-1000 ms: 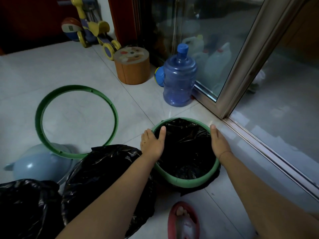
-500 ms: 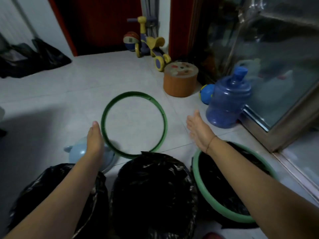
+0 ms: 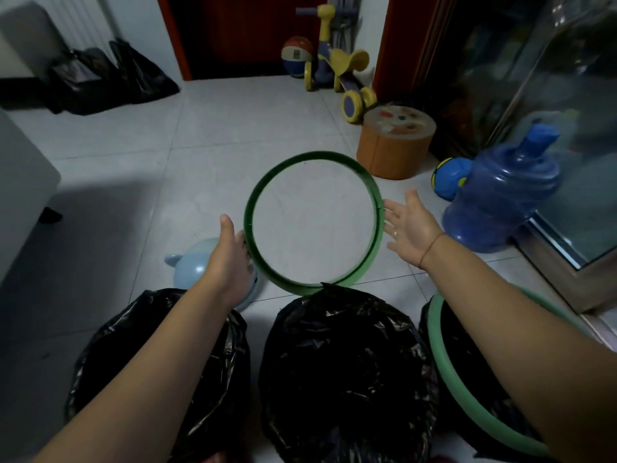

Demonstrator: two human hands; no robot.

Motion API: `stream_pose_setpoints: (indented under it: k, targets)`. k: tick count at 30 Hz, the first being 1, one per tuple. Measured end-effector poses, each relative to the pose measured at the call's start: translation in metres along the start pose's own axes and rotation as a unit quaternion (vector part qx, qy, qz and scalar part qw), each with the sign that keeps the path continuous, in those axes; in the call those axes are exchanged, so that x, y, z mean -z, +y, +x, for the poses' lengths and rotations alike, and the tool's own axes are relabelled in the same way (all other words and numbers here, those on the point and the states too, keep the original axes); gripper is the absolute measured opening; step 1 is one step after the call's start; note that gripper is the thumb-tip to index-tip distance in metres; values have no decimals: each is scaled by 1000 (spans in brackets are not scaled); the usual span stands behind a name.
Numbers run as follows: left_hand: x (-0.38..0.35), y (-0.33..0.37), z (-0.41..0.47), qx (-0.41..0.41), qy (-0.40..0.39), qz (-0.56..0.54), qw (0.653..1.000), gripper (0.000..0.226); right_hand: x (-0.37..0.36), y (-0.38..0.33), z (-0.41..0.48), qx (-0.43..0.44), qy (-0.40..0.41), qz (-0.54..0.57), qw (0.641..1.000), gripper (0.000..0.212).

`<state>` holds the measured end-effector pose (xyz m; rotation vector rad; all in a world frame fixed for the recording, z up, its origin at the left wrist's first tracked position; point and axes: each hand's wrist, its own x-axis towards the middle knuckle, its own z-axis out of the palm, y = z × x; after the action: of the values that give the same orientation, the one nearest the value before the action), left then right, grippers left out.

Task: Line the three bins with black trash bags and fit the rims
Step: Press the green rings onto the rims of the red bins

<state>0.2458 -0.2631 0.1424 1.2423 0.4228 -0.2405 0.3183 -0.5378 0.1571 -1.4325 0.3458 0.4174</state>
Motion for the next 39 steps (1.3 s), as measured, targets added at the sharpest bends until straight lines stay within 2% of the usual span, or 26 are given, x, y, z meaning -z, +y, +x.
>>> stream_pose_setpoints:
  k: [4,8,12,17,20,23,27,31,36,39]
  targets:
    - [3,-2,-37,-9,-23,36,999,77,27,9,-40,15,-16,12,1000,84]
    - [6,-27,-65,-3,-44,2,999,78,45,38,-84,17,-11,43,999,80]
    - [2,-60,-92,-5,-12,-13,1000,71,51,82,-116,3,-21,13,1000,88]
    - [3,-80,-117,11,26,61,998,68,37,113,-147,-4,-7,-12,1000,71]
    - [7,-86,-128,-1,39,107,994,70,34,123,-154,-12,-14,3,1000,83]
    - [10,-94,-136,-12,34,134,990,68,29,131,-162,-16,-6,17,1000,85]
    - [2,-110,-147,-4,39,111,993,56,27,140,-166,-3,19,54,998,86]
    - [-4,-123,-150,-12,44,140,989,71,22,147,-165,-1,34,49,998,83]
    - [-9,-124,-154,-52,57,166,983,71,17,152,-162,5,42,31,999,78]
    - [-4,-121,-152,-21,33,157,987,72,15,148,-167,7,45,1,999,77]
